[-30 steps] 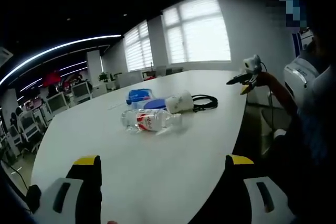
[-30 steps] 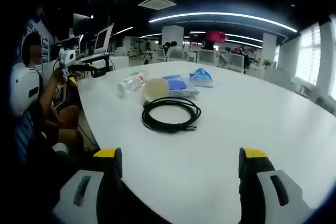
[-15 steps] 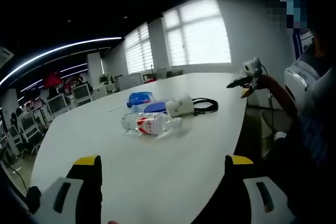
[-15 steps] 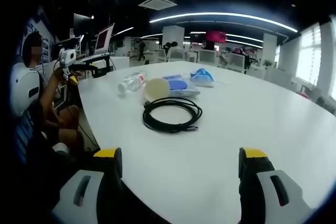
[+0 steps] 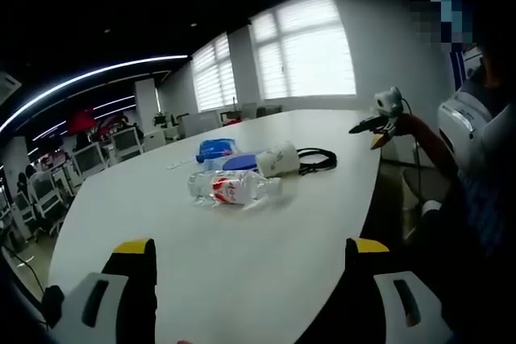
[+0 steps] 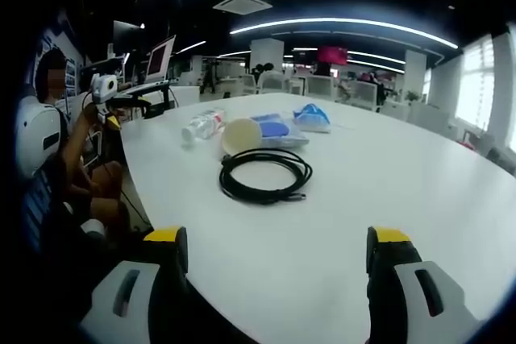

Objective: Arrange the tabletop items into an orderly group along one side of the table until the central work area is clear of visible clutter.

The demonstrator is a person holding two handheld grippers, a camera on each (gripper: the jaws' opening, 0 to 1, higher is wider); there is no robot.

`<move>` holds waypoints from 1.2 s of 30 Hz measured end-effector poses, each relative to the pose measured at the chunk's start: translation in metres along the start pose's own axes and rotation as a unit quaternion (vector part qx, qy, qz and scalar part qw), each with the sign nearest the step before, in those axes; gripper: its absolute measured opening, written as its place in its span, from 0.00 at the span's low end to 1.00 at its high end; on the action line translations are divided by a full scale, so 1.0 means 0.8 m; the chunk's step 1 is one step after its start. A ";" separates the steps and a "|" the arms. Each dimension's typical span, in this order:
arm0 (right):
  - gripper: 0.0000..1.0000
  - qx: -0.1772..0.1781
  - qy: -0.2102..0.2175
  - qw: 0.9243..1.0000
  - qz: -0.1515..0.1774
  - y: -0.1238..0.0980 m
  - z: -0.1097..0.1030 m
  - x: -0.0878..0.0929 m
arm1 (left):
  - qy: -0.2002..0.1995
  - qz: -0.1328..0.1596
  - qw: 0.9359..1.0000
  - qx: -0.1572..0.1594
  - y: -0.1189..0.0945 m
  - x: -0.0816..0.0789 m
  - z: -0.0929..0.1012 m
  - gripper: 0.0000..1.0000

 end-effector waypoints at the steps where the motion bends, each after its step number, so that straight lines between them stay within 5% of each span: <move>1: 0.89 0.000 0.000 1.000 0.000 0.000 0.000 -0.001 | 0.000 0.001 1.000 0.000 0.000 0.000 0.000 0.97; 36: 0.87 -0.028 -0.011 0.999 0.010 0.017 -0.022 -0.012 | 0.006 0.002 1.000 0.007 0.015 -0.004 -0.001 0.95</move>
Point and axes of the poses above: the point that each gripper's makers call its tool centre point, and the gripper's own axes: y roughly forward along the fingers, z roughly to its right, x roughly out of its underside, the point moved 2 cm from there along -y, roughly backward along the fingers, and after that the axes turned 3 degrees about z, right-handed, at the moved point
